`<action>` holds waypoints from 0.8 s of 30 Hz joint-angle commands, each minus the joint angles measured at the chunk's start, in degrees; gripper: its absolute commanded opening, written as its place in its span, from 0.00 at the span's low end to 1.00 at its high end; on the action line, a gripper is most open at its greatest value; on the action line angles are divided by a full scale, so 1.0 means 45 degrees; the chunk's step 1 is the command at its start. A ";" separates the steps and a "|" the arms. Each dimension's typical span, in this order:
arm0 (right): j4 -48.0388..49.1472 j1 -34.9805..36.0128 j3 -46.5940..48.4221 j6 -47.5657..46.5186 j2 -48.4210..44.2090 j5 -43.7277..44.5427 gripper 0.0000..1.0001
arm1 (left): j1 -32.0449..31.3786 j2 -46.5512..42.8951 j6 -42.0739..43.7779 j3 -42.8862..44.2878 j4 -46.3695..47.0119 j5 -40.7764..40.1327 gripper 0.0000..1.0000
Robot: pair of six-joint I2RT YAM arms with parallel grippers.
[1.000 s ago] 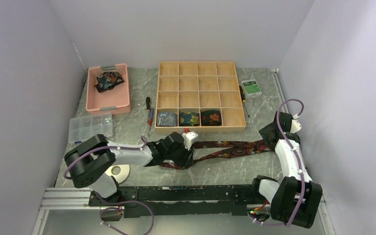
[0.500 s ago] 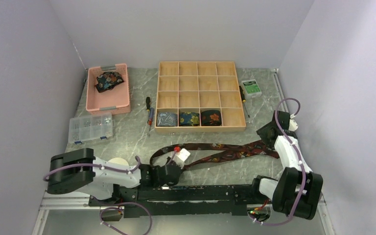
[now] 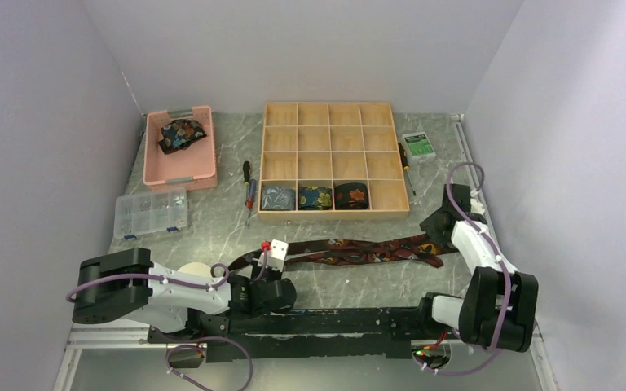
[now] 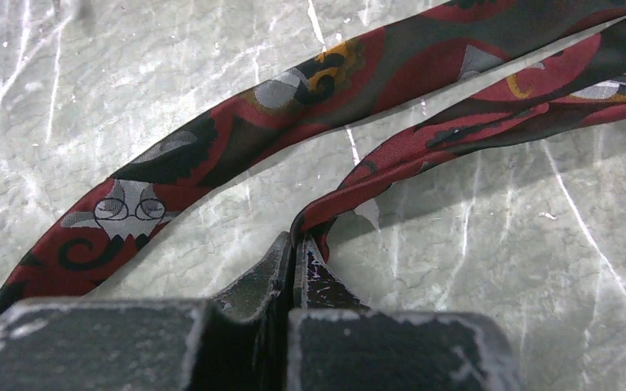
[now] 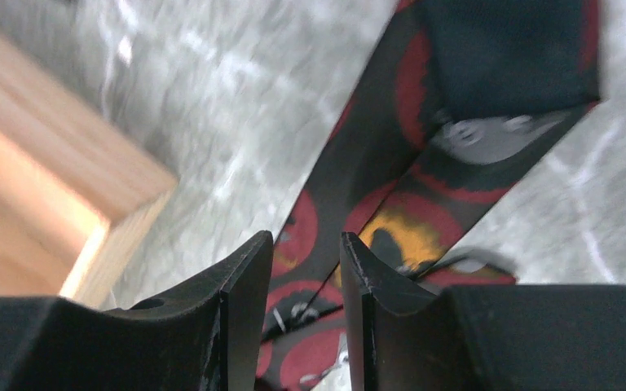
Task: Roll the ties
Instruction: Flatten out the tie at the center of the board.
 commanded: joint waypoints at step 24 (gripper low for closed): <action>-0.3501 0.2917 -0.1958 0.4504 -0.3521 -0.0445 0.48 | -0.0075 -0.0389 -0.1345 -0.0012 -0.1888 -0.0587 0.03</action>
